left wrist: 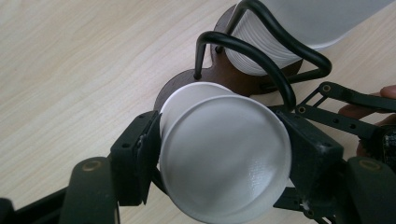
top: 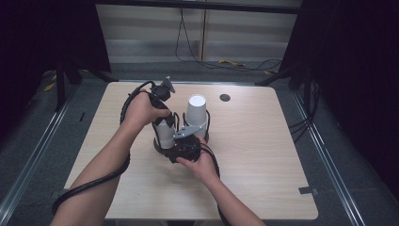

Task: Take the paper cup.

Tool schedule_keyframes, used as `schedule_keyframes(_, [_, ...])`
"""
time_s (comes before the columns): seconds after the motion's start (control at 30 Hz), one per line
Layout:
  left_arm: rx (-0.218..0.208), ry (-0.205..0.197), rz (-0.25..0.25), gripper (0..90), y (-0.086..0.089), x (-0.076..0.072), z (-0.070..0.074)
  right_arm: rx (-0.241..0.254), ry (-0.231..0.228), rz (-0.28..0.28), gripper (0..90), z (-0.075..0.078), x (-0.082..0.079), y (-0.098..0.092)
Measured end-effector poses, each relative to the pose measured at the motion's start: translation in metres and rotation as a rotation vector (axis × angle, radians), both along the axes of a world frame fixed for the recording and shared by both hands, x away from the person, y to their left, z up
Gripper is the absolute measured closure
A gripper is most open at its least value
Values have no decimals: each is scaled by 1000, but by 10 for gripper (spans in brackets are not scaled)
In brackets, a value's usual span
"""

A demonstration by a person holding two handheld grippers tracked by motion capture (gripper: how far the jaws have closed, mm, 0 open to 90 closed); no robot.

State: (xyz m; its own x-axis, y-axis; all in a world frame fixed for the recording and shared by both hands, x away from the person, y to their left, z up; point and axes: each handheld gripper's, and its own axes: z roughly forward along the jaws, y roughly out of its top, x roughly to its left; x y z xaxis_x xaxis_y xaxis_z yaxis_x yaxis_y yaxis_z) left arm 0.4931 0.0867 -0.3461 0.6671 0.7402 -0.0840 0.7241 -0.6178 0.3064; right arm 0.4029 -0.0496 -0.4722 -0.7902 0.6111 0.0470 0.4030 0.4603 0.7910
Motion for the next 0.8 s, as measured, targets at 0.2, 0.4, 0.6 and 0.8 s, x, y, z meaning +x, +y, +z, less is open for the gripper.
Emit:
schedule_keyframes(0.2, [4,3,21,333,2,-2,1,3,3,7,329,1,1,3])
schedule_keyframes(0.4, [26,-9,6,333,3,-3,2,-2,3,9,330,1,2,7])
schedule_keyframes(0.6, [21,-9,14,332,4,-2,3,-4,3,10,330,2,4,7])
schedule_keyframes(0.8, [9,-13,43,333,5,-4,20,-5,9,6,345,-8,3,5])
